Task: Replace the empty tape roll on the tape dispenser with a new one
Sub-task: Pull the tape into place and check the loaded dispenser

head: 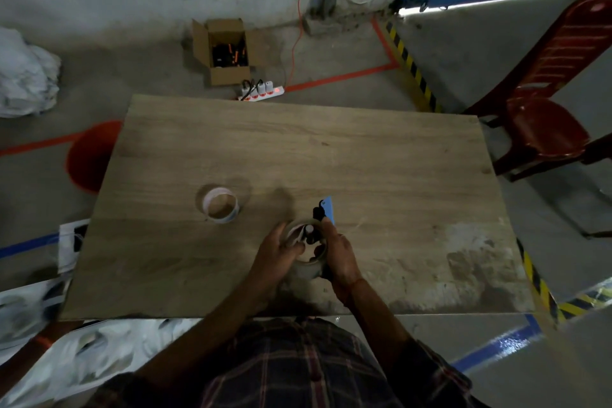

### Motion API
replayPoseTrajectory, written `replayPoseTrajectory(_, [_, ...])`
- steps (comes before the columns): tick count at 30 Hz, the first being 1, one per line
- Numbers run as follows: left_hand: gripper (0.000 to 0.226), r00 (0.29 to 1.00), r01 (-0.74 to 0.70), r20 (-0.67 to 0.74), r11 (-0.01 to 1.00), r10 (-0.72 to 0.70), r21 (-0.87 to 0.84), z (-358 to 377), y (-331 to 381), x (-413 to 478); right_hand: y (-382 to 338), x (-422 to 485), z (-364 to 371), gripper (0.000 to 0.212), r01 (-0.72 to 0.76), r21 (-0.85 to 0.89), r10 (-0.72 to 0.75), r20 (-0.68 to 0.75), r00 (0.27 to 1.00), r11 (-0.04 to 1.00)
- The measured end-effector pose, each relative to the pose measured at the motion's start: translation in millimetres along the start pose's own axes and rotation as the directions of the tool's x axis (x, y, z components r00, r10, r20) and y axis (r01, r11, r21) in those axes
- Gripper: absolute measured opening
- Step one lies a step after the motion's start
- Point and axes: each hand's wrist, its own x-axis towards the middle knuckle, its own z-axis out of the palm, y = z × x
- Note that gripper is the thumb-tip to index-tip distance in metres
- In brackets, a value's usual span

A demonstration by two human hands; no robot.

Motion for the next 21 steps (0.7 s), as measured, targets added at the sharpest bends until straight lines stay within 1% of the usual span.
replayPoseTrajectory(2, [0.06, 1.0, 0.015, 0.0, 1.0, -0.015, 0.022, -1, -2, 8, 0, 10, 0, 0.048, -0.02, 0.01, 0.02, 0.005, 1.0, 1.0])
replayPoseTrajectory(3, [0.06, 1.0, 0.025, -0.011, 0.999, -0.025, 0.03, -1, -4, 13, -1, 16, 0, 0.045, -0.036, 0.005, 0.036, 0.014, 0.999, 0.999])
replayPoseTrajectory(6, [0.041, 0.999, -0.017, -0.05, 0.997, 0.021, 0.079, 2, -6, 28, -3, 36, -2, 0.032, -0.103, -0.011, 0.104, 0.07, 0.992, 0.995])
replayPoseTrajectory(8, [0.036, 0.994, -0.056, -0.083, 0.988, 0.069, 0.146, 4, -5, 39, -5, 50, -4, 0.036, -0.15, -0.13, 0.158, 0.047, 0.986, 0.98])
replayPoseTrajectory(10, [0.035, 0.989, -0.061, -0.114, 0.969, 0.091, 0.24, 4, -5, 51, -4, 66, -6, 0.047, -0.174, -0.317, 0.184, 0.002, 0.983, 0.932])
replayPoseTrajectory(12, [0.037, 0.988, -0.028, -0.134, 0.947, 0.074, 0.319, 5, -11, 70, -4, 82, -6, 0.06, -0.168, -0.435, 0.189, 0.007, 0.982, 0.885])
replayPoseTrajectory(14, [0.047, 0.984, 0.0, -0.163, 0.918, 0.07, 0.397, 8, -35, 103, -6, 94, -4, 0.066, -0.17, -0.422, 0.2, 0.028, 0.979, 0.891])
replayPoseTrajectory(15, [0.051, 0.984, 0.036, -0.171, 0.902, 0.043, 0.429, 8, -36, 111, -6, 99, -3, 0.066, -0.166, -0.406, 0.196, 0.034, 0.98, 0.899])
replayPoseTrajectory(16, [0.05, 0.984, 0.07, -0.178, 0.893, 0.012, 0.444, 8, -36, 117, -6, 103, 0, 0.064, -0.167, -0.412, 0.198, 0.033, 0.98, 0.896])
replayPoseTrajectory(18, [0.044, 0.982, 0.117, -0.189, 0.874, -0.03, 0.472, 4, -22, 117, -3, 112, 3, 0.06, -0.151, -0.439, 0.184, 0.034, 0.982, 0.886])
replayPoseTrajectory(21, [0.046, 0.983, 0.118, -0.181, 0.867, -0.032, 0.484, 2, -18, 124, 4, 127, 7, 0.054, -0.079, -0.525, 0.116, 0.039, 0.992, 0.847])
